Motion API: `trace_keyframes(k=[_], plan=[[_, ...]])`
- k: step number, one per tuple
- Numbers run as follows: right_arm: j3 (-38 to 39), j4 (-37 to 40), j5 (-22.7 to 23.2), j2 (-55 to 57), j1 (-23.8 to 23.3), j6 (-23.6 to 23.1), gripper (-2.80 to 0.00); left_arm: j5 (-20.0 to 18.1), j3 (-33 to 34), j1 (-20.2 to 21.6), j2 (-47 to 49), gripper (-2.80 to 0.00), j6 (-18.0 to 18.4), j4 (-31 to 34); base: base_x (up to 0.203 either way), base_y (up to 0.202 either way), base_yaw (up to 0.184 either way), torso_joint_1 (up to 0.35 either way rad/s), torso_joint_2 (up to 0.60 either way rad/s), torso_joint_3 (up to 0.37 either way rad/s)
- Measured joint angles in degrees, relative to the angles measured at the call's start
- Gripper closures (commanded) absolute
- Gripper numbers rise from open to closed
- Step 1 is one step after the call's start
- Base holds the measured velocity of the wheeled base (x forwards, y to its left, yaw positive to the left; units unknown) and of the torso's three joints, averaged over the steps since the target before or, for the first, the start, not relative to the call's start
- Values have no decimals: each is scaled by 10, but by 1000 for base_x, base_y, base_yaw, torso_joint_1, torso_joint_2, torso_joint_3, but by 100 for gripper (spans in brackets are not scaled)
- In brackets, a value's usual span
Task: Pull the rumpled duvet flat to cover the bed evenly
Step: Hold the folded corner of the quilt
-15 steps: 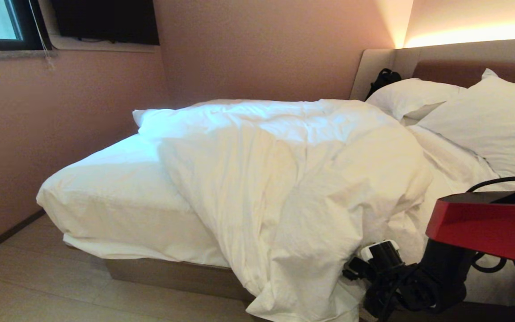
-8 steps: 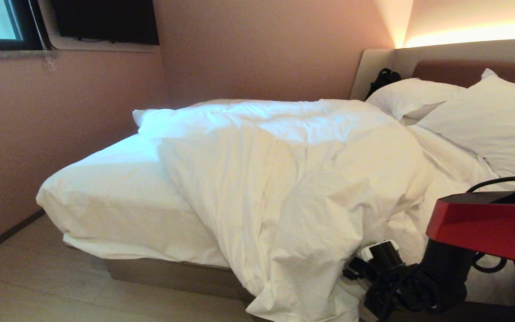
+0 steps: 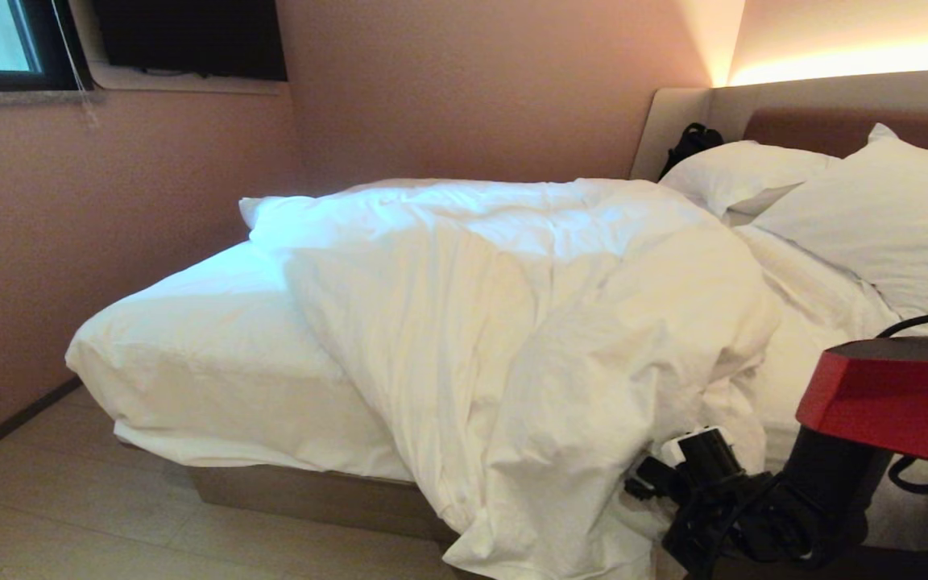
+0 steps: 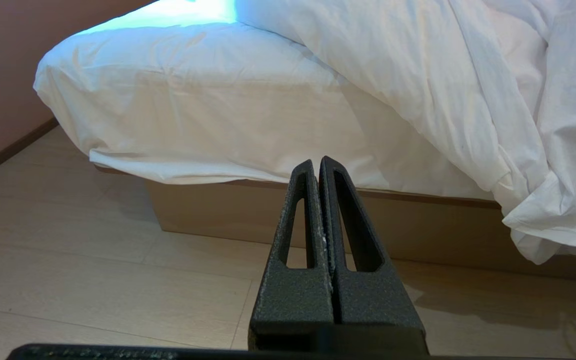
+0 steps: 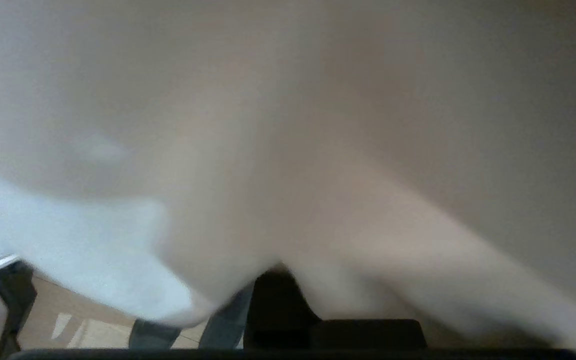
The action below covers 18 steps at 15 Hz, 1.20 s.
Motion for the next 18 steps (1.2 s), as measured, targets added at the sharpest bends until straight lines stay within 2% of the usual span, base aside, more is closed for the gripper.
trace_keyframes(k=[3, 7, 11, 14, 18], plan=[[47, 3, 1, -80, 1, 13, 0, 0, 0, 0, 0, 0, 0, 0, 0, 0, 0, 0, 0, 0], [149, 6, 0, -209, -4, 42, 0, 0, 0, 0, 0, 0, 0, 0, 0, 0, 0, 0, 0, 0], [211, 34, 1, -367, -31, 87, 0, 0, 0, 0, 0, 0, 0, 0, 0, 0, 0, 0, 0, 0], [208, 82, 10, -496, -66, 130, 0, 0, 0, 0, 0, 0, 0, 0, 0, 0, 0, 0, 0, 0], [146, 176, 20, -647, -121, 193, 0, 0, 0, 0, 0, 0, 0, 0, 0, 0, 0, 0, 0, 0]])
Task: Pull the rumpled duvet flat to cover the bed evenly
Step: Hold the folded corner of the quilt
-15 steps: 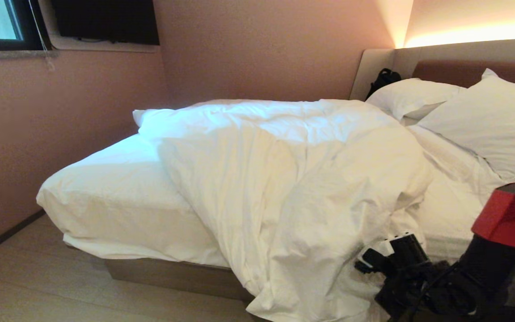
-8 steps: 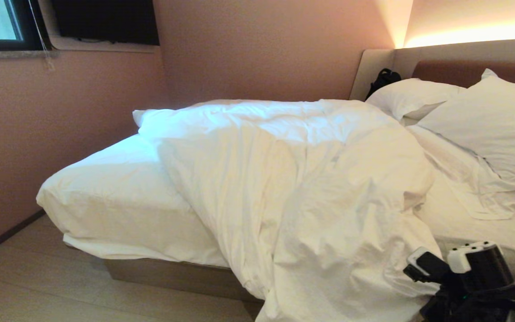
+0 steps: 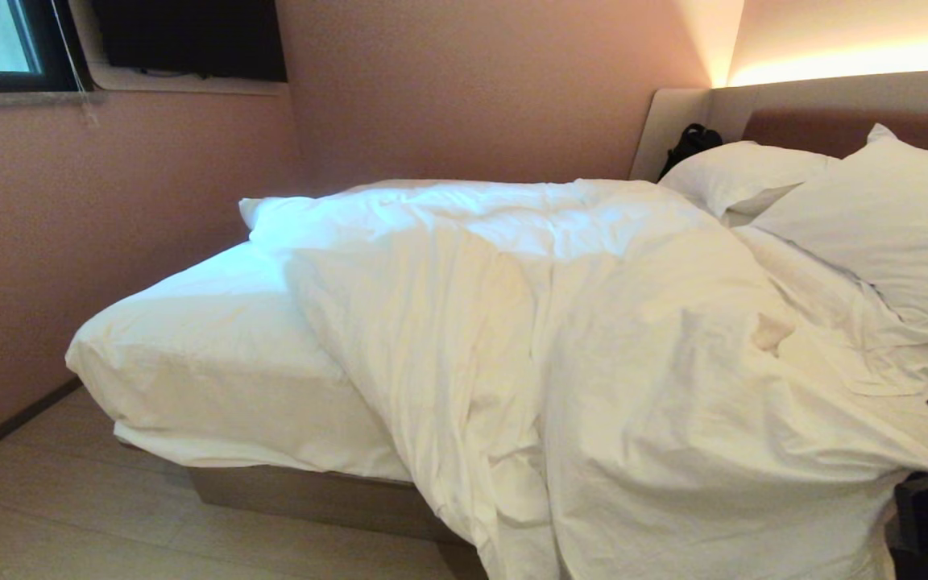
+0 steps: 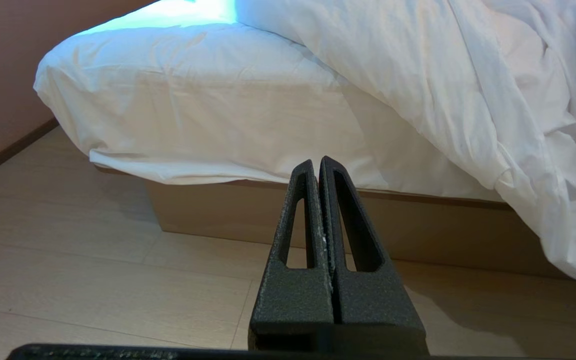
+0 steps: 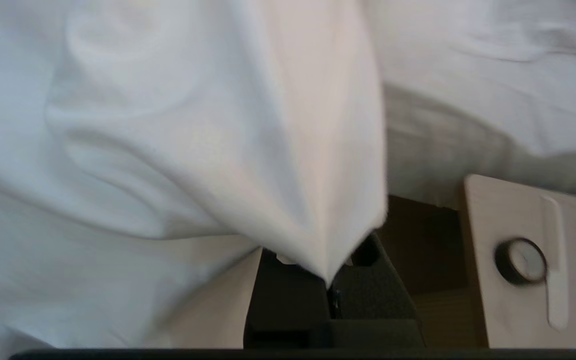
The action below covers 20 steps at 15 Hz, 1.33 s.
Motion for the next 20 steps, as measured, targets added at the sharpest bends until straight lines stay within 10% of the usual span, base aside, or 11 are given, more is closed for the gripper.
trace_keyframes(k=[20], plan=[[11, 516, 20, -268, -20, 316, 0, 0, 0, 0, 0, 0, 0, 0, 0, 0, 0, 0, 0, 0]])
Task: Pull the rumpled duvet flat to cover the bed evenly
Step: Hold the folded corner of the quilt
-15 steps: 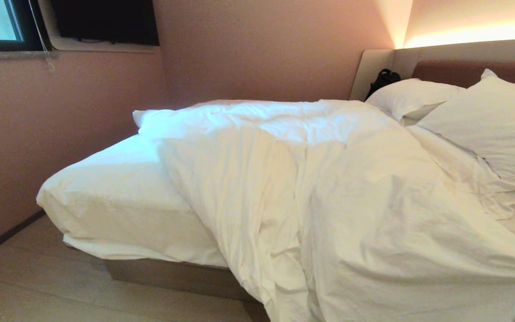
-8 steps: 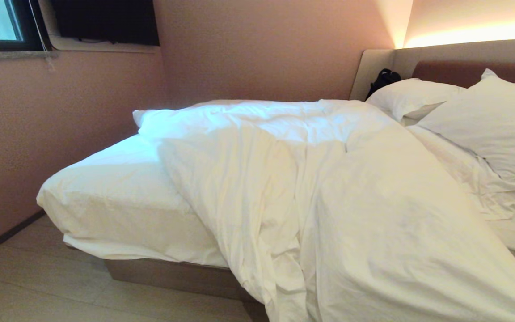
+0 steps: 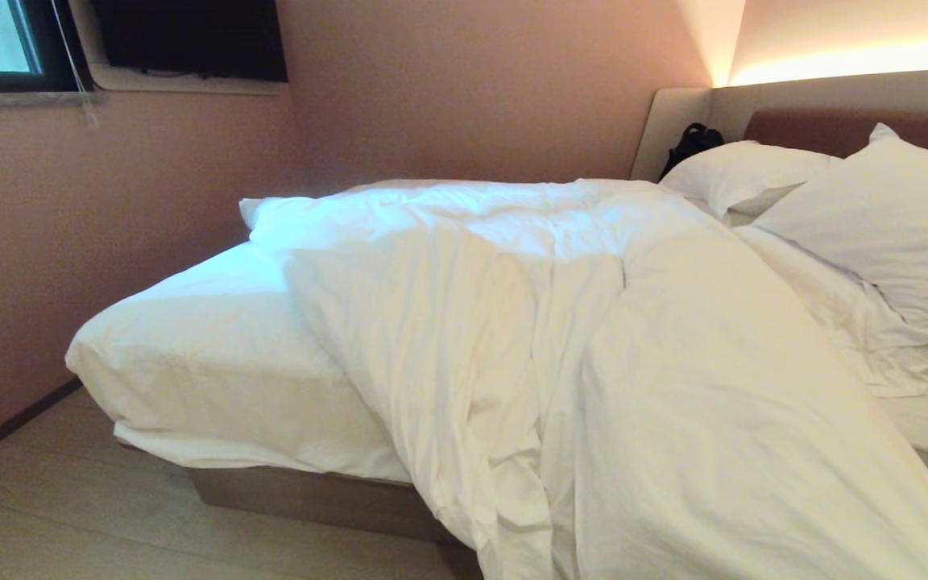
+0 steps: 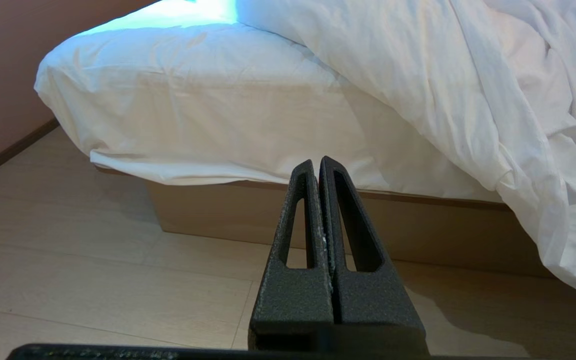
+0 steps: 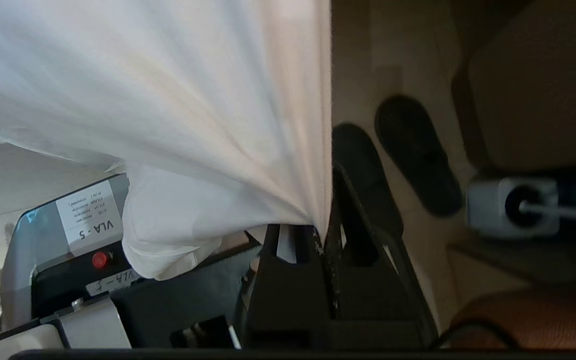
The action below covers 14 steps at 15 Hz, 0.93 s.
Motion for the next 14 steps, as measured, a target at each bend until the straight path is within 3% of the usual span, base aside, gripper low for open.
trace_keyframes(k=[6, 7, 14], plan=[[-2, 20, -4, -3, 1, 18, 0, 0, 0, 0, 0, 0, 0, 0, 0, 0, 0, 0, 0, 0], [-3, 18, -4, -2, 1, 18, -280, 0, 0, 0, 0, 0, 0, 0, 0, 0, 0, 0, 0, 0], [-46, 22, -1, 13, 2, 11, -280, 0, 0, 0, 0, 0, 0, 0, 0, 0, 0, 0, 0, 0]])
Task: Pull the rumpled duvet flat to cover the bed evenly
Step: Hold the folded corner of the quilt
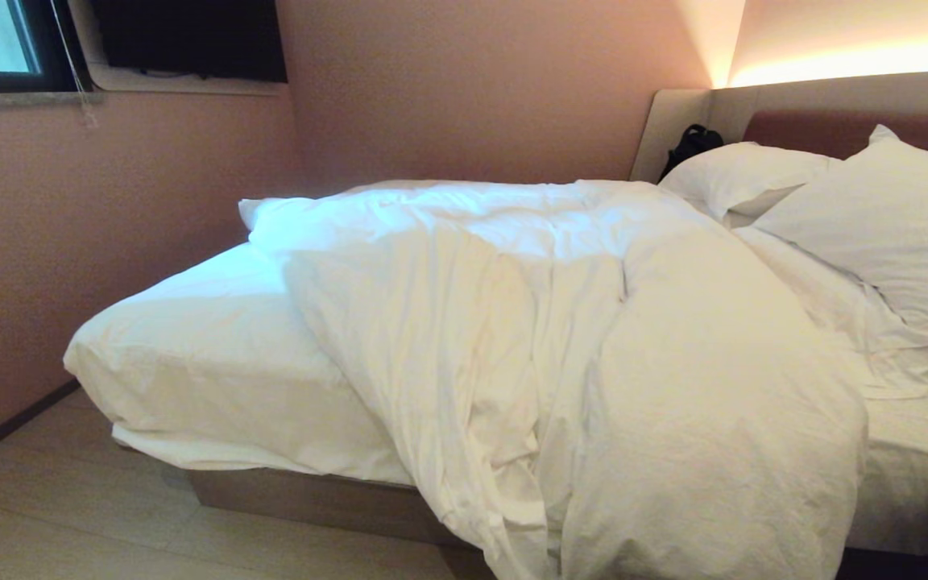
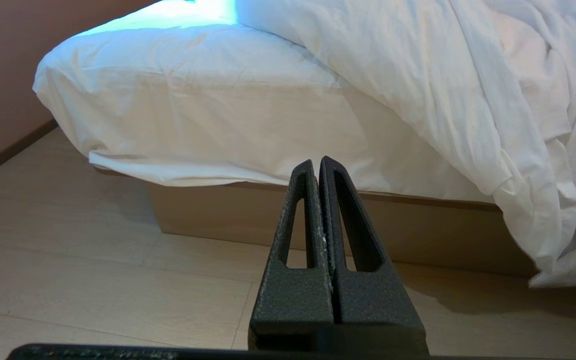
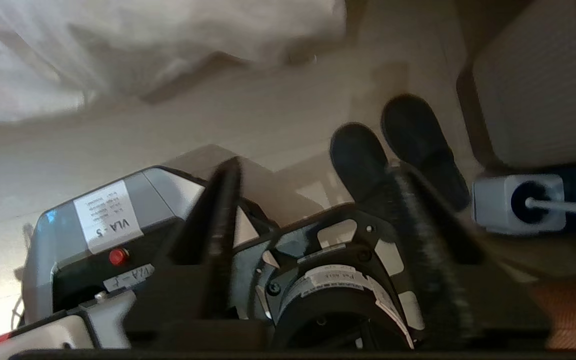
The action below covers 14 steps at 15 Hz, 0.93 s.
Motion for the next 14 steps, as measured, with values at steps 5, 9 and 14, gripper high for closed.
trace_keyframes(k=[5, 9, 14], plan=[[-107, -12, 4, 65, 1, -21, -280, 0, 0, 0, 0, 0, 0, 0, 0, 0, 0, 0, 0, 0], [-206, -50, 27, 179, 3, -22, -280, 0, 0, 0, 0, 0, 0, 0, 0, 0, 0, 0, 0, 0], [-306, -89, 109, 288, 7, -19, 0, 0, 0, 0, 0, 0, 0, 0, 0, 0, 0, 0, 0, 0]])
